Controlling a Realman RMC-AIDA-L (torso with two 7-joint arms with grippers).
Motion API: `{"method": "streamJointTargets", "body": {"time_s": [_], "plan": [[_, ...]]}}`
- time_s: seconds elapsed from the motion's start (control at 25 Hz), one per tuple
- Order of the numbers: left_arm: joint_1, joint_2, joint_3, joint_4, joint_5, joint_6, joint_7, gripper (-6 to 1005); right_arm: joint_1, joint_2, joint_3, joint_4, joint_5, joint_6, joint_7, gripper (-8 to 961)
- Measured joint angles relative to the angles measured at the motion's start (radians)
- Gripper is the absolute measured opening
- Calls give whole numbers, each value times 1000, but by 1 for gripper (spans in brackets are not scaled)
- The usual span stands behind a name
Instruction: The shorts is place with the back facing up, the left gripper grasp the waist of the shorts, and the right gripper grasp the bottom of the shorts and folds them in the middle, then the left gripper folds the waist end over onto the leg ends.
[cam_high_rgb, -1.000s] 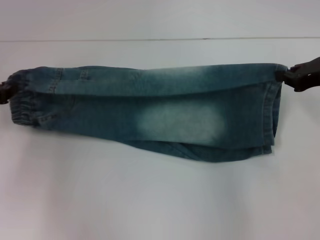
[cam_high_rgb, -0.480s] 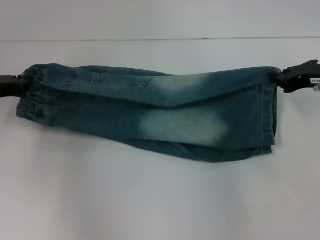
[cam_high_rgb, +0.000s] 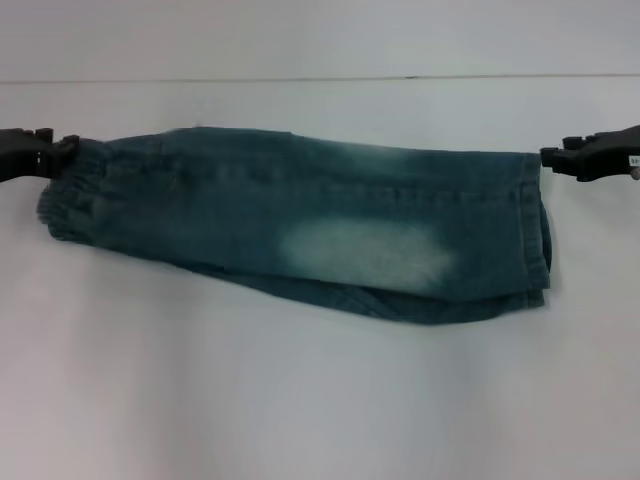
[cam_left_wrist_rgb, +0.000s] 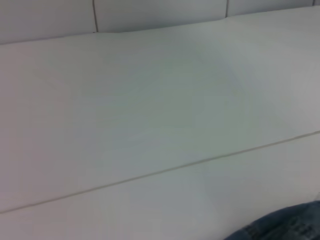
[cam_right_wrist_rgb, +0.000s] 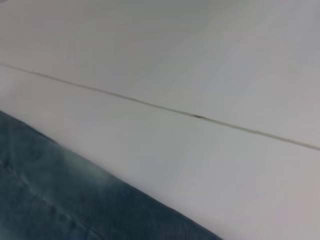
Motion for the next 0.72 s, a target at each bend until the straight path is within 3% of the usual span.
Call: {"method": "streamJointTargets", "body": {"time_s": [0.04,0.16,0.32,0.44,0.64,0.72], "plan": [[0,0,-1,0,1,-6,-1,219,-3,-1,0,-3,0,-2,7,158],[15,1,-6,16,-6,-10,1,313,-18,-1,0,-25,7,-19,12,406],[75,10,-16,72,-89,66,54,436,-56,7,-2,-74,74,-87,-54,553],[137,26,-48,114,-185,222,157,526,-89,7,0,-93,189,-210,-156,649],[206,30,-224,92,-240,509,431,707,-132,8,1,-100,302,-344,-289,763],[214,29,-237,75,-239,525,477,798,-136,9,-1,-91,314,-369,-310,808]]}}
